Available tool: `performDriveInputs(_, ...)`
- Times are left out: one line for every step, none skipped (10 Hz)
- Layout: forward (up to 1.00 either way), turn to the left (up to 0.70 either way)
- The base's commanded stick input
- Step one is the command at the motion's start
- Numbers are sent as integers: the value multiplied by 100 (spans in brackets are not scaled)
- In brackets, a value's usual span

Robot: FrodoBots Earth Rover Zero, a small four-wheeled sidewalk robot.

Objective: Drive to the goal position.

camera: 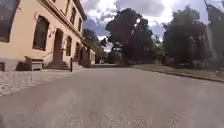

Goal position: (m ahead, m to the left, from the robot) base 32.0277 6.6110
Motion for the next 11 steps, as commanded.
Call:
performDriveInputs(85, 1)
performDriveInputs(85, 1)
performDriveInputs(85, 1)
performDriveInputs(85, 1)
performDriveInputs(85, 1)
performDriveInputs(85, 1)
performDriveInputs(85, 1)
performDriveInputs(85, 1)
performDriveInputs(85, 1)
performDriveInputs(85, 1)
performDriveInputs(85, 1)
